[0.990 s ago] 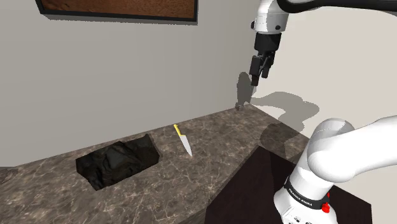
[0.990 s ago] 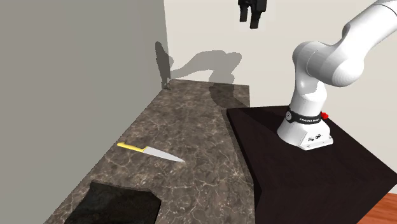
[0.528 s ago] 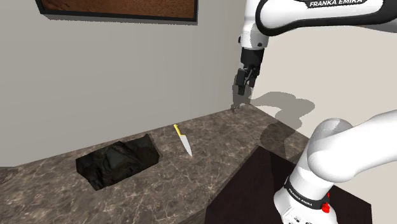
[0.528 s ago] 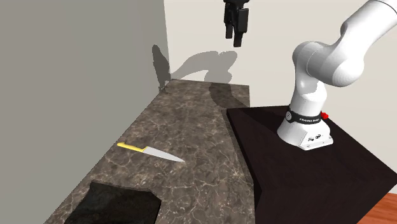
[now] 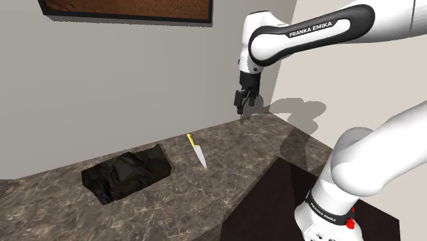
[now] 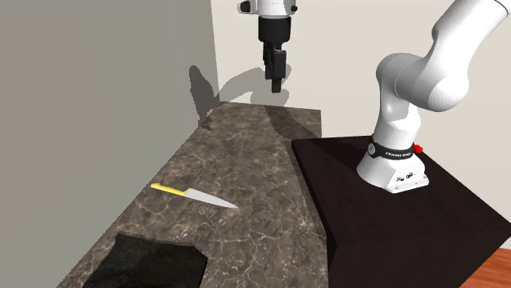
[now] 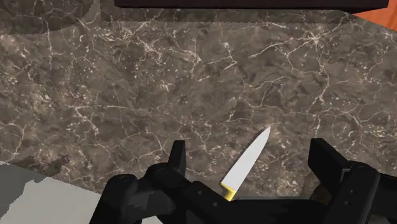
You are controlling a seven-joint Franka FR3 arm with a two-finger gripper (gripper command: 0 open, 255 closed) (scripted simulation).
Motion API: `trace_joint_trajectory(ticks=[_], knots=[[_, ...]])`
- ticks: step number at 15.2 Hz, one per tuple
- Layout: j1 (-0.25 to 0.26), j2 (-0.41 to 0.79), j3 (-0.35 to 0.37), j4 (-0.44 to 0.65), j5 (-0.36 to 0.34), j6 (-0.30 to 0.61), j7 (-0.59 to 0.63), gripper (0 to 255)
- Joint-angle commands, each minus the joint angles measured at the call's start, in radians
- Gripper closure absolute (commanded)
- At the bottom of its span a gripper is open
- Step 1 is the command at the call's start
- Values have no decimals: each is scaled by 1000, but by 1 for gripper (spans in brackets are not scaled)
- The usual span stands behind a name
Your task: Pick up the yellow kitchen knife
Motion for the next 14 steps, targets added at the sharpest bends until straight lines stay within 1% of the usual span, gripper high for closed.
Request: trace_joint_trajectory(ticks=[1, 7, 14], knots=[[3, 73, -5, 3, 4, 77, -1, 0], [12, 292, -16, 45, 25, 268, -8, 0], [20, 564, -19, 160, 67, 441, -30, 0]])
